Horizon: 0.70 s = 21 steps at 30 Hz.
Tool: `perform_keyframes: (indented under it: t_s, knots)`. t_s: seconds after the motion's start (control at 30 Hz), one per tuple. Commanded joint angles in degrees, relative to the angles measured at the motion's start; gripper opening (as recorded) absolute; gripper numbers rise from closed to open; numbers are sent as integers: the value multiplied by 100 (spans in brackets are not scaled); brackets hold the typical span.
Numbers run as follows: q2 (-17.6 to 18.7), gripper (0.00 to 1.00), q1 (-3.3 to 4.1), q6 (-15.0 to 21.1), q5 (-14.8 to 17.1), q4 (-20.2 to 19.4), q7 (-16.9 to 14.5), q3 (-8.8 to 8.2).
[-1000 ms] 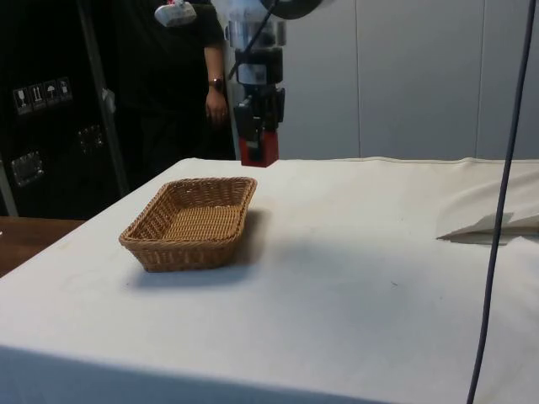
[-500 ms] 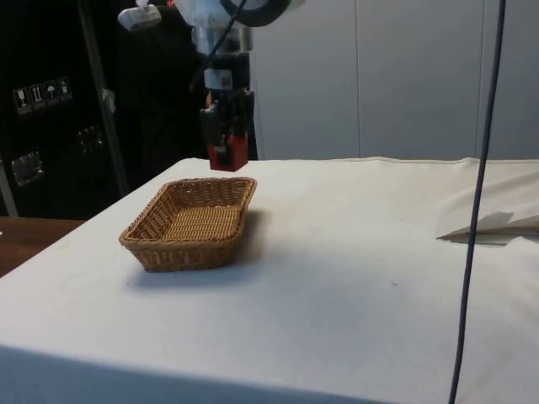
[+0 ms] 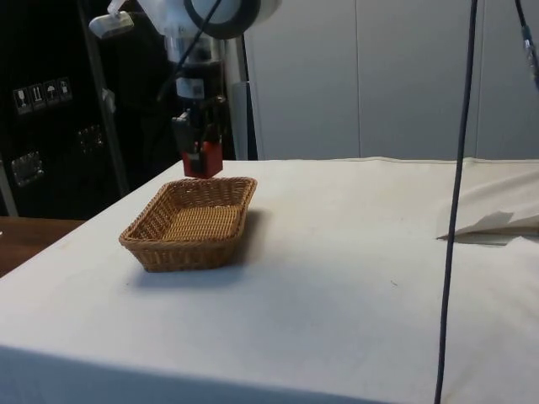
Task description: Pick up the cube and place it into the basket.
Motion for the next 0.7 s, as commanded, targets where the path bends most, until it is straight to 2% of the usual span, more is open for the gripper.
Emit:
perform_keyframes:
  t_s: [0.0, 0.17, 0.27, 0.3, 0.33, 0.57, 0.6, 0.63, 0.67]
  knots:
    - [0, 3, 0, 0, 0, 0, 0, 0]
    - [298, 3, -52, 109, 155, 160, -69, 63]
    - [453, 3, -52, 149, 229, 258, -103, 63]
    - [447, 3, -6, 126, 143, 258, -34, 6]
    - [550, 3, -57, 172, 269, 327, -115, 63]
    - [894, 3, -86, 218, 395, 567, -160, 86]
    - [825, 3, -17, 189, 275, 521, -74, 6]
    - [940, 3, -92, 218, 424, 602, -178, 92]
    - [1037, 3, -97, 195, 498, 670, -218, 92]
